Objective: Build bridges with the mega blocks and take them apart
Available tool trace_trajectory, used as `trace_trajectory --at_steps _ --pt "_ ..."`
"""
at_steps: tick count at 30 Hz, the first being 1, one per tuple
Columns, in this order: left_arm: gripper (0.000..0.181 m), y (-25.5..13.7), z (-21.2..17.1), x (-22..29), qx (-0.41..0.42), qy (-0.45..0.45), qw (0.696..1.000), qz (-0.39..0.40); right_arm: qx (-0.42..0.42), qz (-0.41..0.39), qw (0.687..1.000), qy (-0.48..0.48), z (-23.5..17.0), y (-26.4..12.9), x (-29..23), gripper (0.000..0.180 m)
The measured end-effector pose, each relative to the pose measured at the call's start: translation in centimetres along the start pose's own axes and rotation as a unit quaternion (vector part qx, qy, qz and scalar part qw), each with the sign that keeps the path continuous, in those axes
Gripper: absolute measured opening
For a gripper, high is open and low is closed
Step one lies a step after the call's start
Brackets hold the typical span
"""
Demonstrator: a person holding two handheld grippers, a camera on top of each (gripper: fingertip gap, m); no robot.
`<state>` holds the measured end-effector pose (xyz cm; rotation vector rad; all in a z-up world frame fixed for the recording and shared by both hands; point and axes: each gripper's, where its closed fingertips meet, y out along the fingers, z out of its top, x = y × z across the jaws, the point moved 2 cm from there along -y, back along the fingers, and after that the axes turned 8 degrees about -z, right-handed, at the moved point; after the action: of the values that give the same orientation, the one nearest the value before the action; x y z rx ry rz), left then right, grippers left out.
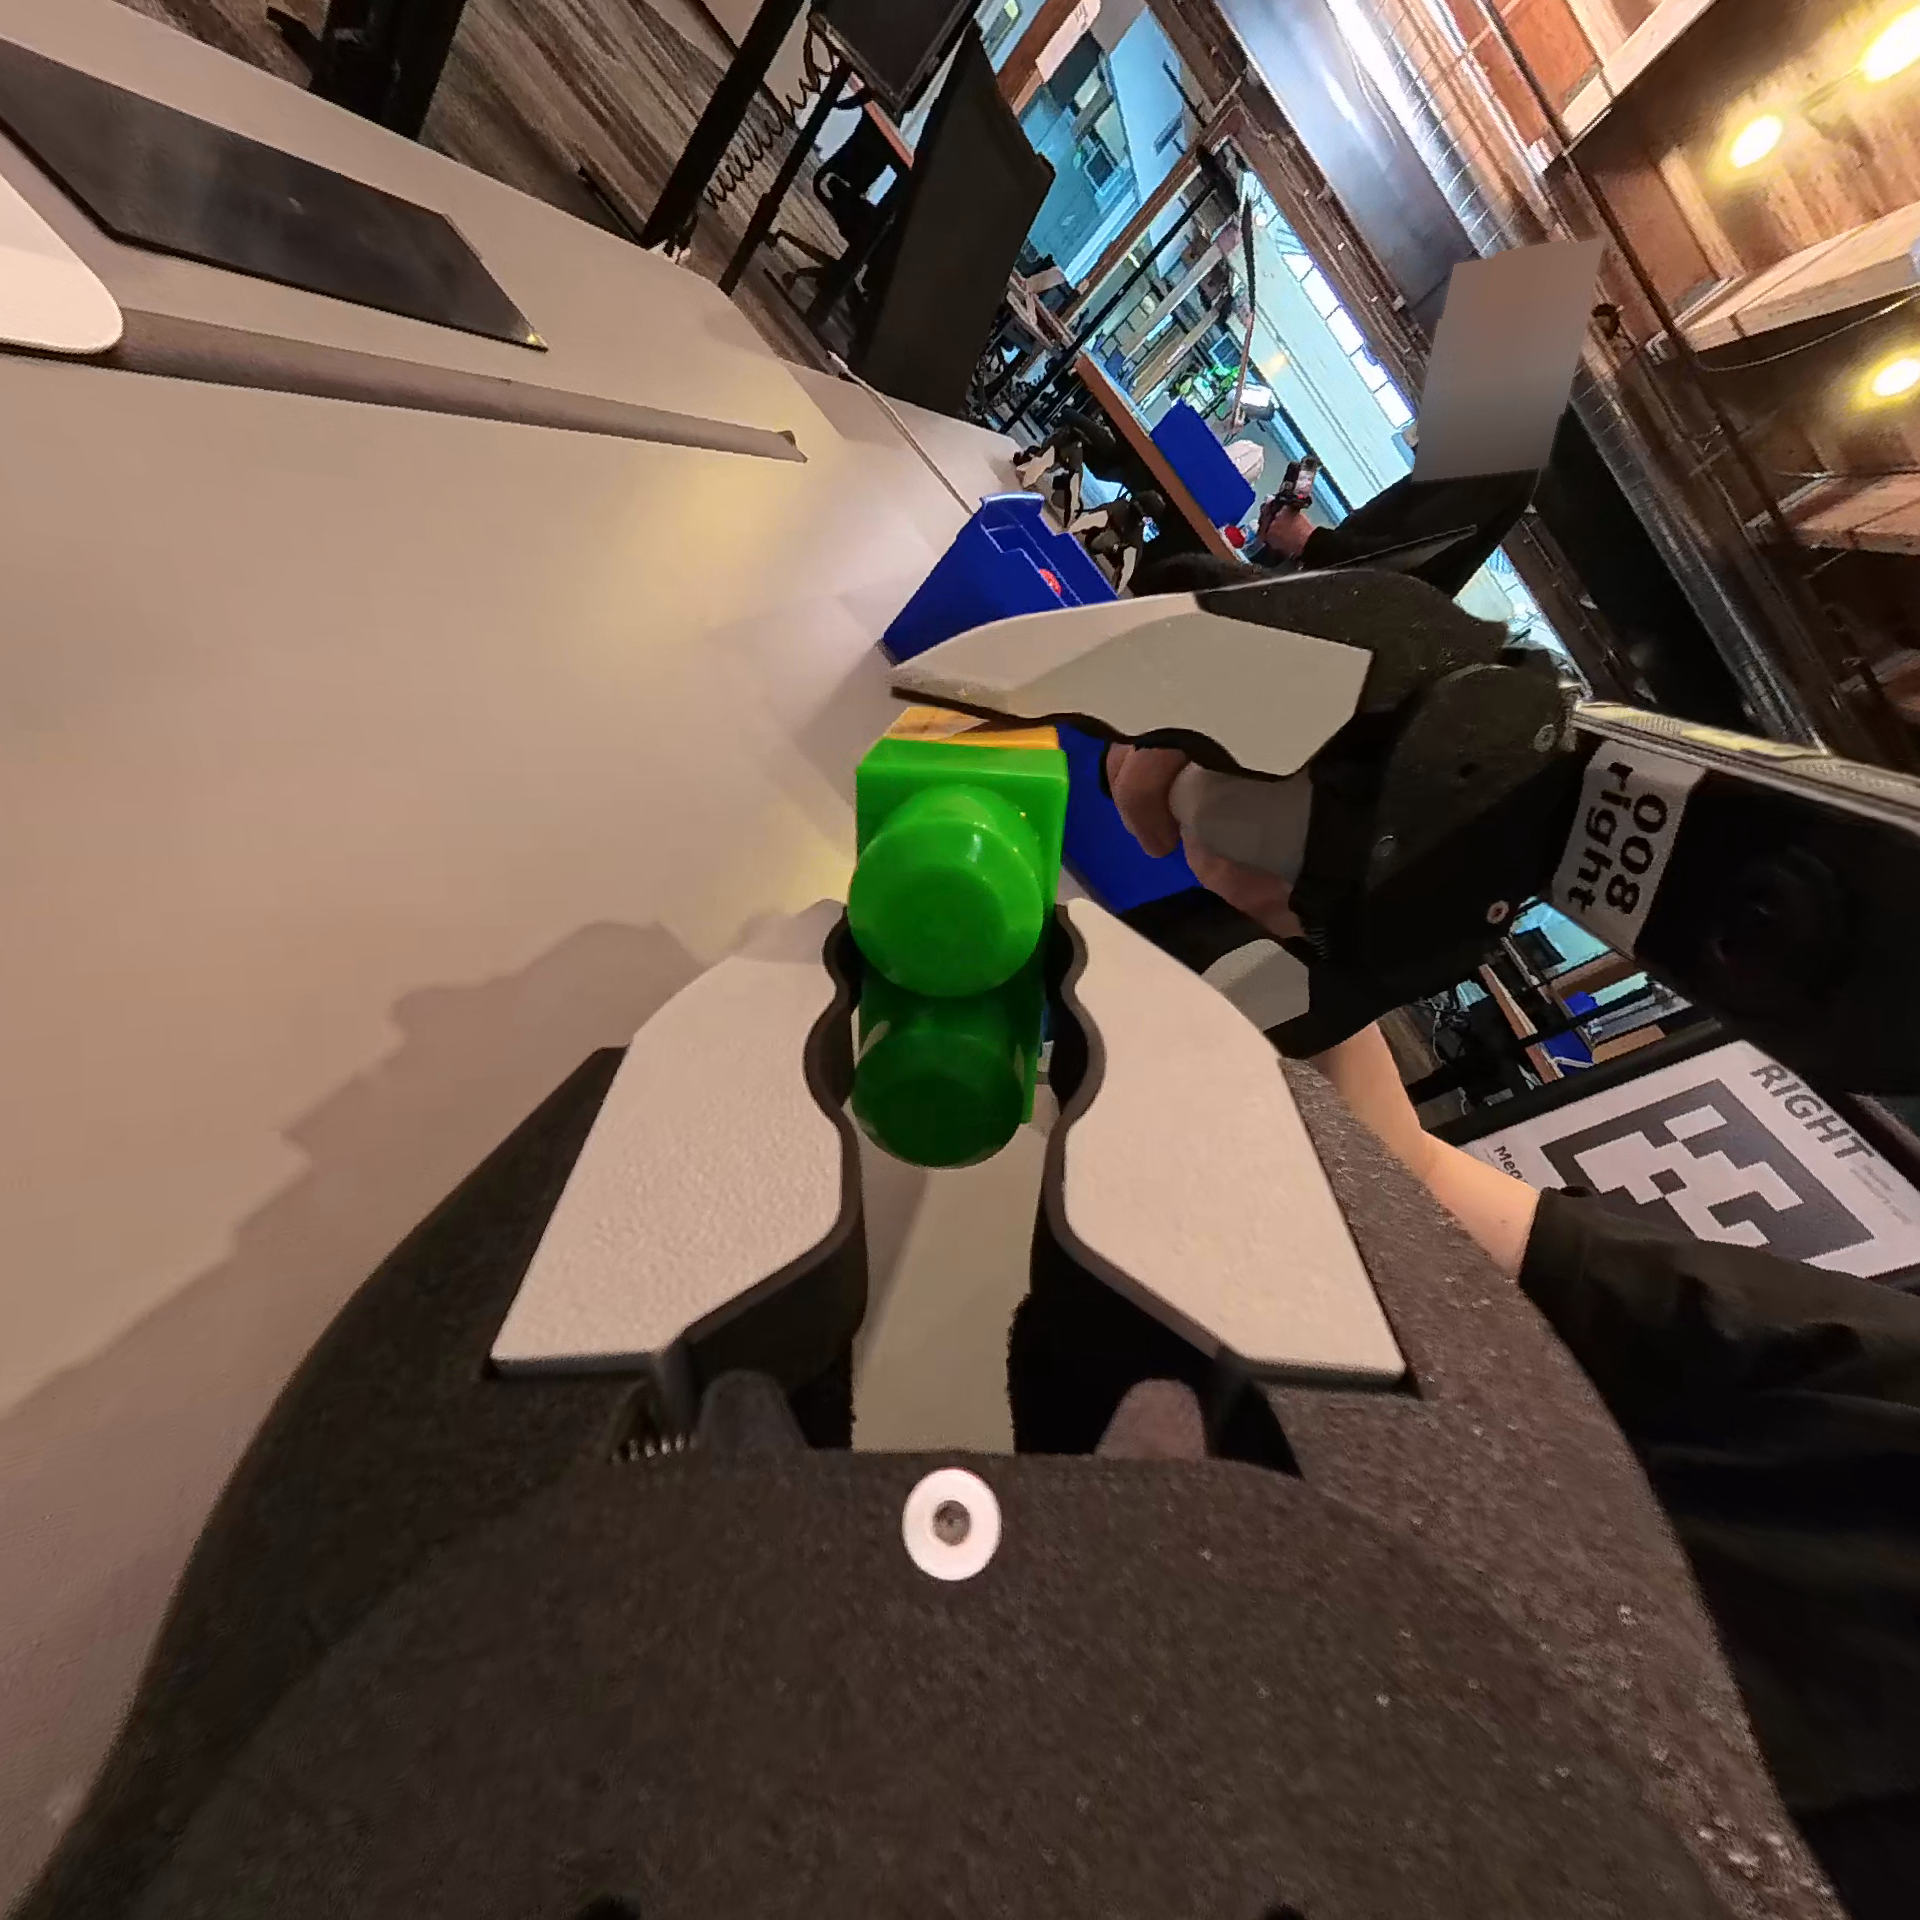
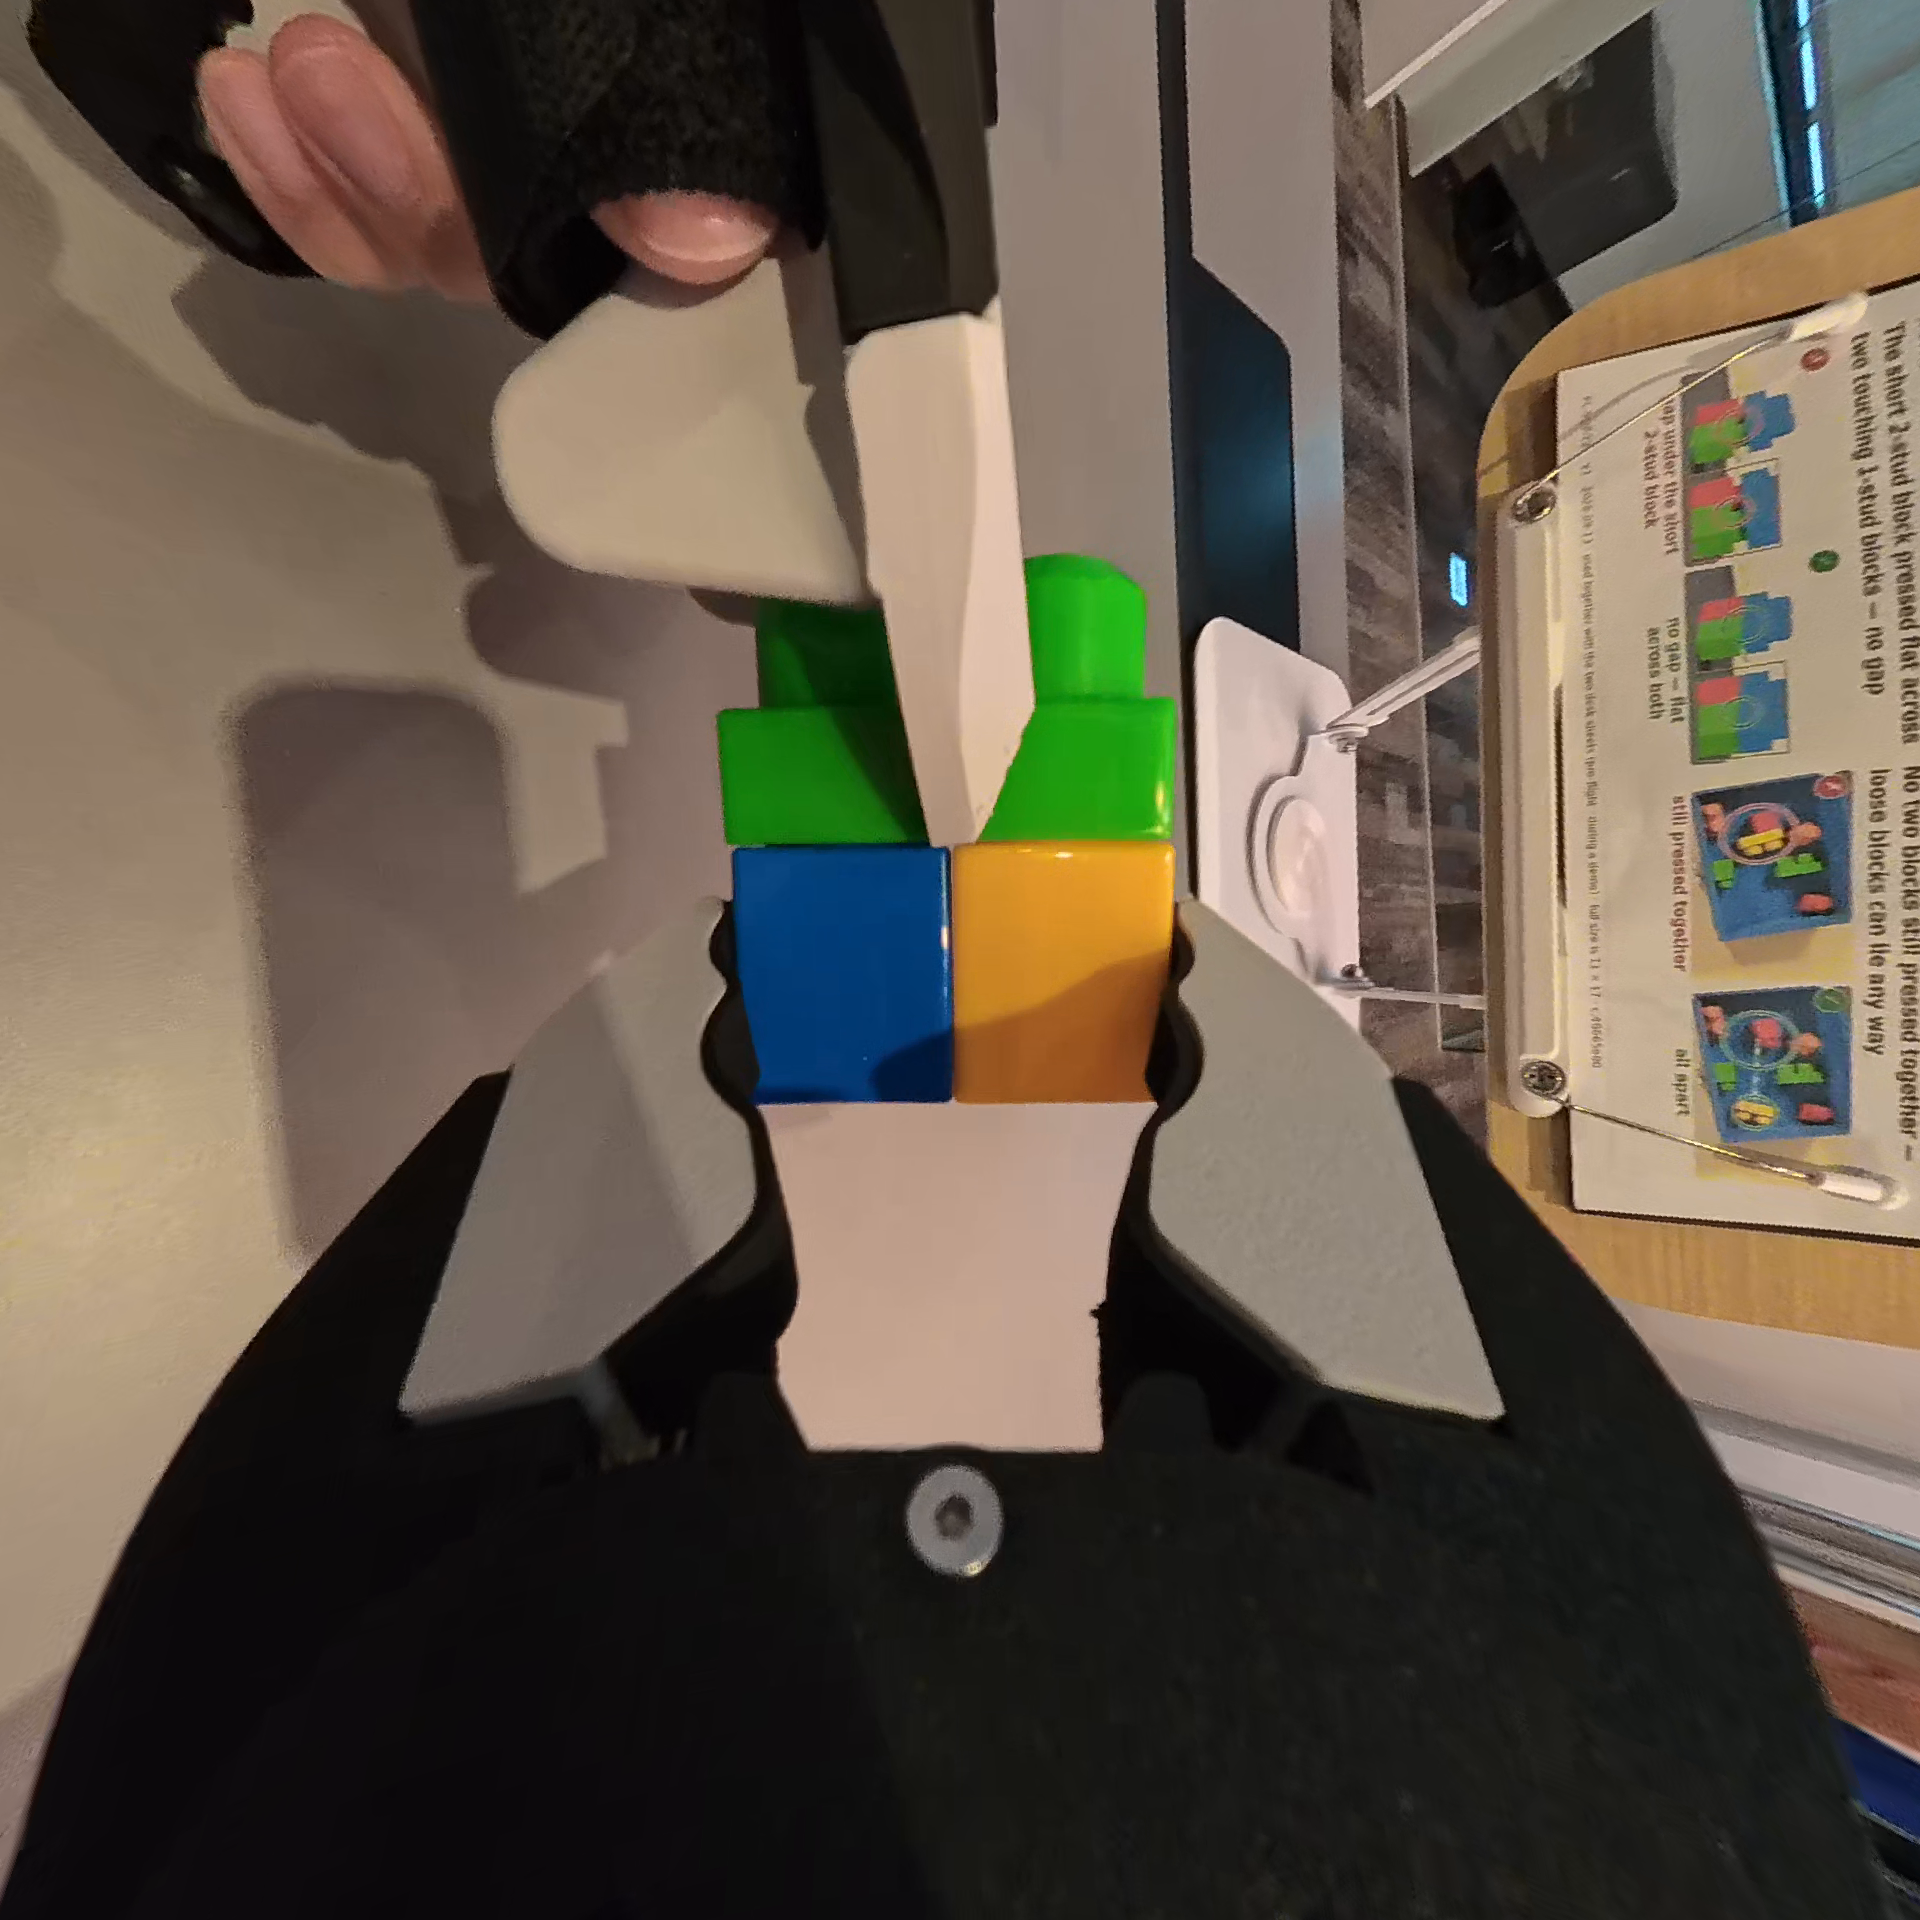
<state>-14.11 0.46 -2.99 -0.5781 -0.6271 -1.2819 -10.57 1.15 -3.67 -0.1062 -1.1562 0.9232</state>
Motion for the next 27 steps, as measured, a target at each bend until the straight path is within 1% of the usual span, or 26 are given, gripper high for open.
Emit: trace_trajectory --at_steps 14,22,27 --pt "0.034 -0.2 0.2 0.5 -0.004 0.002 1.000 0.011 0.006 -0.004 1.000 -0.002 0.4 -0.3 0.1 0.074" --pt "0.034 -0.6 0.6 0.3 0.026 -0.014 0.999 0.016 -0.024 -0.051 0.998 -0.023 0.7 0.1 0.8 0.076" --pt "0.034 -0.8 1.0 0.2 0.041 -0.024 0.999 0.013 -0.029 -0.071 0.997 -0.016 0.8 0.1 1.4 0.077"
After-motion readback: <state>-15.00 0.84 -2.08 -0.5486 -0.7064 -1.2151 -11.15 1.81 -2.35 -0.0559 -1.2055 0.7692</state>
